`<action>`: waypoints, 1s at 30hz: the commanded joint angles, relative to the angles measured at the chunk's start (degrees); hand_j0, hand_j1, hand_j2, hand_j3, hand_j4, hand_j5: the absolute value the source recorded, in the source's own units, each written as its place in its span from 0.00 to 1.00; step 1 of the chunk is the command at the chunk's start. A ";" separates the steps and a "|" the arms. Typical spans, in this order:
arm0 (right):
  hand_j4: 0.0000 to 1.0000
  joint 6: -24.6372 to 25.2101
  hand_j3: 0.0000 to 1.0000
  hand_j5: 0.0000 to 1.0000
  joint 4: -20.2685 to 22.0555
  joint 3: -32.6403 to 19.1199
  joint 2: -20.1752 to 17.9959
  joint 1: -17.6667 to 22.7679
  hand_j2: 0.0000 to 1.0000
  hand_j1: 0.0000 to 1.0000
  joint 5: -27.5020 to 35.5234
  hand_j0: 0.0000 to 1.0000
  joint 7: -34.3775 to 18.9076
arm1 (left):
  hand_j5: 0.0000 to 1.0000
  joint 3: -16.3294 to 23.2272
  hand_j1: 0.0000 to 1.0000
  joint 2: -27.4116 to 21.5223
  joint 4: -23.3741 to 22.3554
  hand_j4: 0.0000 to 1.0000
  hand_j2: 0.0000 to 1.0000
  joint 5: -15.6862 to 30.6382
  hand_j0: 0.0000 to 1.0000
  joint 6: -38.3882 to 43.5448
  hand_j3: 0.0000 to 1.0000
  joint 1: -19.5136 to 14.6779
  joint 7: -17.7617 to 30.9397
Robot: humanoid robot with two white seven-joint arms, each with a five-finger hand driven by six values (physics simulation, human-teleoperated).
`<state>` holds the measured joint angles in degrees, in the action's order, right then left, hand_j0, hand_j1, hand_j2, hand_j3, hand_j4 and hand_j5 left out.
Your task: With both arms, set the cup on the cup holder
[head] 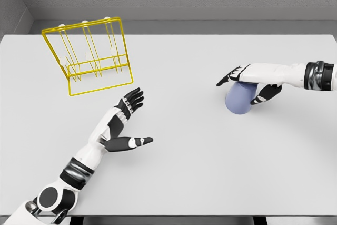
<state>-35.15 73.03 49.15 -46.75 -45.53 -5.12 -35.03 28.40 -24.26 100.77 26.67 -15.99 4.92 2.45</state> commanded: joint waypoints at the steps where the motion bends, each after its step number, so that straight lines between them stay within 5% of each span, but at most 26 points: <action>1: 0.84 0.15 0.84 0.84 -0.08 0.16 -0.01 0.00 0.84 0.84 0.37 0.84 0.03 | 1.00 -0.02 1.00 0.18 0.04 1.00 1.00 -0.03 1.00 -0.01 1.00 0.00 -0.08; 16: 0.67 0.15 0.67 0.67 -0.61 0.33 1.05 -0.18 0.67 0.67 0.37 0.67 0.03 | 1.00 -0.02 1.00 0.09 0.13 1.00 1.00 -0.03 1.00 -0.18 1.00 0.79 0.01; 30: 0.65 0.15 0.65 0.65 0.36 0.25 1.05 -0.35 0.65 0.65 -0.07 0.65 0.03 | 1.00 -0.10 1.00 0.09 0.22 1.00 1.00 -0.03 1.00 0.08 1.00 0.53 0.09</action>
<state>-35.04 73.12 49.40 -45.67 -45.88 -5.34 -34.97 28.30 -24.15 100.94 26.57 -15.91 5.54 2.54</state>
